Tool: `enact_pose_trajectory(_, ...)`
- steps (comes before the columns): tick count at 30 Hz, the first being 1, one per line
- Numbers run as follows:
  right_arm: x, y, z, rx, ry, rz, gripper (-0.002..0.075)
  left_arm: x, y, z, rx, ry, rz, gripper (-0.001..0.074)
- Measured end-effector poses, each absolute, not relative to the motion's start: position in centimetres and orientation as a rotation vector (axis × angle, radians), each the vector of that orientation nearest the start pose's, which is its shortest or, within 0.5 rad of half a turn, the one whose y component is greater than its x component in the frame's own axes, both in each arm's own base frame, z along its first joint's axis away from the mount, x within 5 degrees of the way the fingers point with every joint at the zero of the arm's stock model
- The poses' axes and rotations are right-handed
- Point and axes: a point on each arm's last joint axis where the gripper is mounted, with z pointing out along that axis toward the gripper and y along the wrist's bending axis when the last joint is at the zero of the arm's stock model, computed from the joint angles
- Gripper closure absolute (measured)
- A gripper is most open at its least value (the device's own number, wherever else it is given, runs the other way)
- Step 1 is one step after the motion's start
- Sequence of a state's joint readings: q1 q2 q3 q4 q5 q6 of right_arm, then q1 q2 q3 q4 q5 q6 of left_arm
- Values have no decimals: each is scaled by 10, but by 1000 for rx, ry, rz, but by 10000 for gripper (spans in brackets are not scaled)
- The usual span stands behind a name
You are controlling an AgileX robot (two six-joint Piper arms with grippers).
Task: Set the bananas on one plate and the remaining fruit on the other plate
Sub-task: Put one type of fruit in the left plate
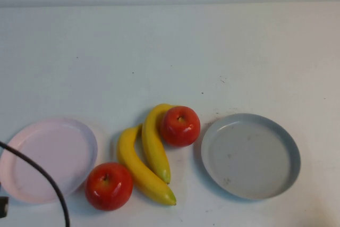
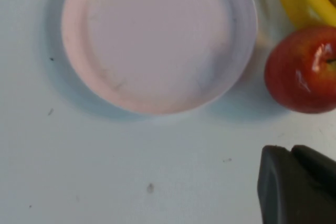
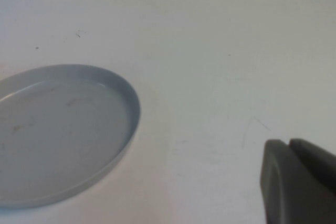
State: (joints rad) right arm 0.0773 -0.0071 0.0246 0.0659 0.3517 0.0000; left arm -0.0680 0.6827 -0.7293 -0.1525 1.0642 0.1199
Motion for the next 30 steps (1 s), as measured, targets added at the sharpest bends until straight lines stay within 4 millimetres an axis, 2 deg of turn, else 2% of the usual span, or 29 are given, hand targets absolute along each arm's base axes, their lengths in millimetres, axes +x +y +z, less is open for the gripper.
enact_pose_trajectory(8, 53, 6, 174, -30, 1853, 118, 743, 162, -48, 300, 553, 2675, -317, 737)
enact_pose_trajectory(12, 53, 6, 174, -30, 1853, 118, 743, 188, -74, 299, 715, 2709, -322, 737)
enact_pose_trajectory(18, 53, 6, 174, -30, 1853, 118, 743, 207, -118, 307, 972, 2697, -282, 737)
enact_pose_trajectory(23, 53, 6, 174, -30, 1853, 118, 743, 218, -135, 303, 1074, 2703, -224, 722)
enact_pose_trajectory(25, 53, 6, 174, -30, 1853, 118, 743, 224, -138, 298, 1091, 2728, -206, 668)
enact_pose_trajectory(26, 53, 6, 174, -30, 1853, 118, 743, 226, -139, 293, 1106, 2752, -192, 619)
enact_pose_trajectory(28, 53, 6, 174, -30, 1853, 118, 743, 232, -141, 283, 1127, 2792, -165, 475)
enact_pose_trajectory(30, 53, 6, 174, -30, 1853, 118, 743, 236, -141, 274, 1148, 2823, -128, 286)
